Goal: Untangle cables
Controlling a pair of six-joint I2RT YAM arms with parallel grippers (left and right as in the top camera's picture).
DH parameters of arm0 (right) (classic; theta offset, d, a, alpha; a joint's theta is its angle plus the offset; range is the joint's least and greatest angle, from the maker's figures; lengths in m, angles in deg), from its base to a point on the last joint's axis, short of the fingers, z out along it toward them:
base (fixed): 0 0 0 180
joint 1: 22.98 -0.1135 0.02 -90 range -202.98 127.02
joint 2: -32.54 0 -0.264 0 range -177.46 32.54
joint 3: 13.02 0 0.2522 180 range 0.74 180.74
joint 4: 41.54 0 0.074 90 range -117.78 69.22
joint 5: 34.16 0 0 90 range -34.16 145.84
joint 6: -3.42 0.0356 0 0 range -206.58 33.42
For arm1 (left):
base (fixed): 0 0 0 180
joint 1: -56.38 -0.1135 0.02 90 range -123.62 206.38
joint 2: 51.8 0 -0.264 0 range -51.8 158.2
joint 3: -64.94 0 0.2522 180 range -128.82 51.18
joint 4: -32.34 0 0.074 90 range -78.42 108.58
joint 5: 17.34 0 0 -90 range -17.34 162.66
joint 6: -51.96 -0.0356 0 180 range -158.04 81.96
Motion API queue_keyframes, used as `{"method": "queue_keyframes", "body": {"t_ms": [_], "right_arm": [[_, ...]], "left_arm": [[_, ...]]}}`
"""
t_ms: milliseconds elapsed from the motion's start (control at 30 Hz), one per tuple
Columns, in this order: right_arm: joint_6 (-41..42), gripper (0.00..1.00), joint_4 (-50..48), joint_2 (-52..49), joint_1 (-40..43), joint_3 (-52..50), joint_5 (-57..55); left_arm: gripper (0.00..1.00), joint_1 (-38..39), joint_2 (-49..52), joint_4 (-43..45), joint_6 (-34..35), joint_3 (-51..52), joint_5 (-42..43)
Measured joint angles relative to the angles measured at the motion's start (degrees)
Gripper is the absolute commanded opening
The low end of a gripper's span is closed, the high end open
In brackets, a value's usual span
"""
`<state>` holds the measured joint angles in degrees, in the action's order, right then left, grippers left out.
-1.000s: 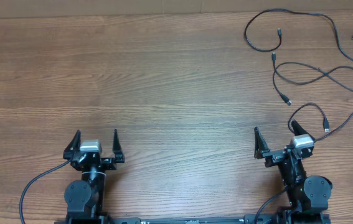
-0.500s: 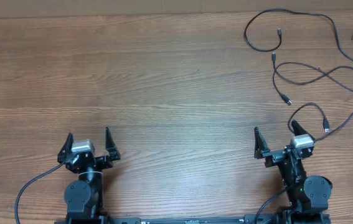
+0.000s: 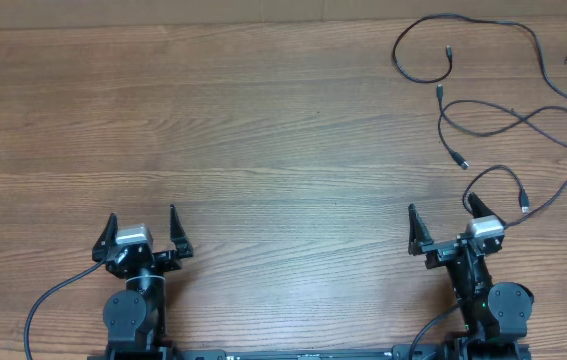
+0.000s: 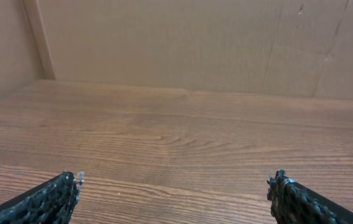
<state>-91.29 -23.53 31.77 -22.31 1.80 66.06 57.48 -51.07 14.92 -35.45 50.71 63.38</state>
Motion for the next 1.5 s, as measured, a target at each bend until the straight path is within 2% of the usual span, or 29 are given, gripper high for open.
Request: {"method": "queue_keyframes", "body": {"t_ms": [1300,1500], "right_arm": [[0.00,1.00,0.13,0.00,0.00,0.00,-1.27],[2.73,1.00,0.35,0.00,0.00,0.00,-2.34]], "left_arm": [[1.00,0.00,0.02,0.00,0.00,0.00,0.00],[1.00,0.00,0.00,0.00,0.00,0.00,0.00]]}}
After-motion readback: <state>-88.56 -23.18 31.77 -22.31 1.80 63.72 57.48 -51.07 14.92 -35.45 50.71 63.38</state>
